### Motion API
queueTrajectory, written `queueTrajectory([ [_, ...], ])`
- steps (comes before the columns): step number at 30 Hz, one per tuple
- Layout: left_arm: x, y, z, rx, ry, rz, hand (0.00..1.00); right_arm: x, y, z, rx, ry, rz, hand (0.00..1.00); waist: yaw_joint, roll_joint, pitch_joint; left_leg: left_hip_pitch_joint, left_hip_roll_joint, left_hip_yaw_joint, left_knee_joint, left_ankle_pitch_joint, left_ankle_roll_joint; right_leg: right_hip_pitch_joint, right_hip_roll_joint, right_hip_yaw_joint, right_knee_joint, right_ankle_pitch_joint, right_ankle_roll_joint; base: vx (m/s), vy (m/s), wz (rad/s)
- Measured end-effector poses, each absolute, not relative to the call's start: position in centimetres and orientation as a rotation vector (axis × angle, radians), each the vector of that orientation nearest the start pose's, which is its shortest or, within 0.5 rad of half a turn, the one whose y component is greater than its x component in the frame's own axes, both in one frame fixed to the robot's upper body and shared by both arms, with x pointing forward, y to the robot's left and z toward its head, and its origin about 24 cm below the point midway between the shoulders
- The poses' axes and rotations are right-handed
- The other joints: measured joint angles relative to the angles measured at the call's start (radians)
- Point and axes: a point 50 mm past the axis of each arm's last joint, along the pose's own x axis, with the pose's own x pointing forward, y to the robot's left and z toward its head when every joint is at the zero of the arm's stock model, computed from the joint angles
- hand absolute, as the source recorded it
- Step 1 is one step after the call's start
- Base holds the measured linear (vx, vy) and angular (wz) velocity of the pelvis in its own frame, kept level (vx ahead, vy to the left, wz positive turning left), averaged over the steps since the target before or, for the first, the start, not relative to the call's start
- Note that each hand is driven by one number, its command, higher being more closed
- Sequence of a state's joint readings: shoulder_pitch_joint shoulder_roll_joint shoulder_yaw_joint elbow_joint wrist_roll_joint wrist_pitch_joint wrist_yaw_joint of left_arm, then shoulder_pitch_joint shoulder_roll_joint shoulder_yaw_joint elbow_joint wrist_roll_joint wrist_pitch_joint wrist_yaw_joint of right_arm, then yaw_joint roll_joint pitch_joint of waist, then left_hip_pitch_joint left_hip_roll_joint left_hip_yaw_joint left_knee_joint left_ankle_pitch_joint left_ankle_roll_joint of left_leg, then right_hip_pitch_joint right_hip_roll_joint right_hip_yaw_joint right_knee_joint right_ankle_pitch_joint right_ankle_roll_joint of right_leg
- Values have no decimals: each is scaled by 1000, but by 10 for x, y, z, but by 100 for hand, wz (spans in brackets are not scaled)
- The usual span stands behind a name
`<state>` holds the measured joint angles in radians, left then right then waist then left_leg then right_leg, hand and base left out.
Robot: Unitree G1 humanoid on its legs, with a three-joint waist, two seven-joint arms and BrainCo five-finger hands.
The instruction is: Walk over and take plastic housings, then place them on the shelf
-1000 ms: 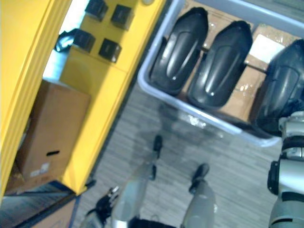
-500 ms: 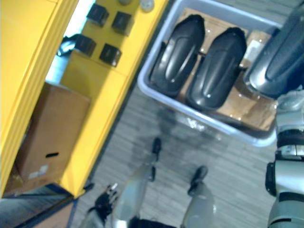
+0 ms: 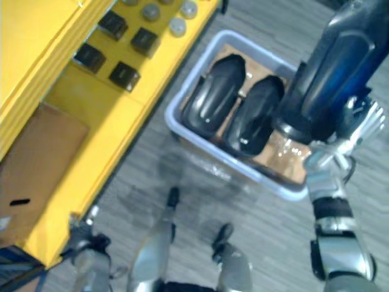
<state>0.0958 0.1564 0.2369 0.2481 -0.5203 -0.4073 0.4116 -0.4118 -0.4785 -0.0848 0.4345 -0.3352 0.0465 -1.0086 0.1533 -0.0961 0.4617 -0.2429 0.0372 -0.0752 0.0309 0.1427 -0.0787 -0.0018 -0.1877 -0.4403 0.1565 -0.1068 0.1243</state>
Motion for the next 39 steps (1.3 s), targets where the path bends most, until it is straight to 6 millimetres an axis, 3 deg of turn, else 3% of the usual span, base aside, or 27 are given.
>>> queueTrajectory([
  [2, 201, 274, 25, -320, -174, 744, 0, 283, -289, 100, -750, -281, -1127, 100, -3, -28, -58, 30, -8, 2, -28, 0, 0, 25, -4, 0, -25, 6, 8, 104, 4, 5],
  [4, 206, 262, 33, -313, -199, 639, 0, 271, -288, 89, -774, -264, -1122, 100, -7, -33, -107, 63, -11, 5, -56, -1, 2, 52, -5, 1, -42, 26, 12, 106, 8, -6],
  [5, 209, 248, 36, -279, -205, 546, 0, 264, -287, 89, -805, -284, -1115, 100, -14, -27, -160, 103, -8, 14, -94, 1, 4, 68, -4, 7, -50, 46, 14, 80, 10, -15],
  [9, 214, 228, 40, -205, -204, 400, 0, 263, -281, 100, -809, -381, -1097, 100, -35, 5, -225, 158, 5, 55, -112, -2, 16, 92, 1, 36, -53, 90, 5, 50, 35, -30],
  [12, 227, 202, 42, -186, -150, 147, 0, 264, -274, 109, -798, -470, -1054, 100, -51, 33, -281, 187, 5, 93, -113, -12, 23, 97, -4, 71, -67, 120, 3, -1, 57, -40],
  [16, 239, 167, 37, -150, -32, -146, 0, 270, -258, 110, -811, -519, -932, 100, -68, 48, -316, 215, 7, 141, -118, -22, 26, 110, -5, 116, -99, 127, 5, -60, 23, -37],
  [19, 243, 152, 30, -203, 52, -240, 0, 274, -244, 115, -819, -573, -850, 100, -86, 63, -329, 217, 10, 161, -119, -18, 21, 112, -2, 118, -123, 117, 1, -124, -37, -23],
  [25, 240, 132, 12, -298, 182, -342, 0, 278, -230, 119, -835, -640, -782, 100, -94, 99, -353, 223, 30, 168, -121, 7, 10, 108, 15, 113, -128, 70, 1, -118, -48, -7],
  [28, 241, 124, 10, -293, 201, -382, 0, 281, -221, 119, -839, -653, -745, 100, -92, 95, -363, 220, 42, 167, -121, 12, 4, 107, 24, 113, -130, 71, 3, -51, -23, 1],
  [33, 244, 115, 14, -276, 190, -429, 0, 283, -195, 107, -803, -627, -634, 100, -85, 56, -382, 205, 35, 166, -121, 20, 4, 100, 17, 115, -143, 86, 7, 13, 7, 1],
  [39, 251, 102, 23, -269, 152, -465, 0, 283, -174, 93, -775, -586, -549, 100, -86, 56, -383, 202, 17, 163, -121, 20, 8, 106, 7, 111, -144, 97, 10, 30, 9, 3],
])
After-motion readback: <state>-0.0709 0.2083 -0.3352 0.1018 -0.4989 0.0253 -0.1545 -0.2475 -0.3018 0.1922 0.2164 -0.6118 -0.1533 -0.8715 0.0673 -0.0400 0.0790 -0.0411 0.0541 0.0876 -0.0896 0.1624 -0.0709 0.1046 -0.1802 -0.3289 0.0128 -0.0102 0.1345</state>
